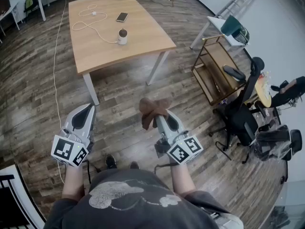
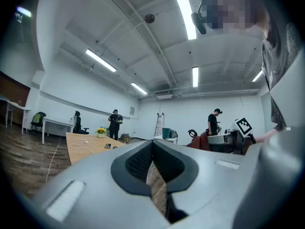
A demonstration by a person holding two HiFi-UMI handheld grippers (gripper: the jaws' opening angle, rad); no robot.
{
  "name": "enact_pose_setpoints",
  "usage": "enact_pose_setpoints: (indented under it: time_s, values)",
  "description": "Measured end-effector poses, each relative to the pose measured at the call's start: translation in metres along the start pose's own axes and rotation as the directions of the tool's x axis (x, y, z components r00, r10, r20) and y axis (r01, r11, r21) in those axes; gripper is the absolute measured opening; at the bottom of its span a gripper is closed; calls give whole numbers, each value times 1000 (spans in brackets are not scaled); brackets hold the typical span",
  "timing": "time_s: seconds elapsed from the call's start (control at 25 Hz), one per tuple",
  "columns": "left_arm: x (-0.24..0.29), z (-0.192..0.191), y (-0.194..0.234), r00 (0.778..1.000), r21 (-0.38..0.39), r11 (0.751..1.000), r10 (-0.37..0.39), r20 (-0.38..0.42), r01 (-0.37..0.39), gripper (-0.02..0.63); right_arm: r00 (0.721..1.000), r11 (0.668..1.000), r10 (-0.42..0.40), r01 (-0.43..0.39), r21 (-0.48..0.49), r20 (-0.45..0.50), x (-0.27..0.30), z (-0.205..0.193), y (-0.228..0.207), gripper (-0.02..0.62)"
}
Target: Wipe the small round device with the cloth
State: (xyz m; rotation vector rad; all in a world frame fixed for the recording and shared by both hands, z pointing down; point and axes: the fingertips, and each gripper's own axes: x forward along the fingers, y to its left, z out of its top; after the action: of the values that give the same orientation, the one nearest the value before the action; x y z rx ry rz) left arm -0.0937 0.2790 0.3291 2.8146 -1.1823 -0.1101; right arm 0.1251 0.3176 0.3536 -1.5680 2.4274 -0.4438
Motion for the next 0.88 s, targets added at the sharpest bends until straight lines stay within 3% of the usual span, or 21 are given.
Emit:
enact_pose_setpoints:
  time_s: [0.56, 0.88]
  values:
    - [-2, -10, 22, 1000, 13, 1000, -24, -13, 24, 18, 1000, 999, -26, 26, -35, -3, 25, -12, 11, 51]
    - [-7, -19, 51, 998, -7, 999, -48, -39, 48, 18, 996, 998, -60, 59, 16, 66, 45, -12, 15, 52]
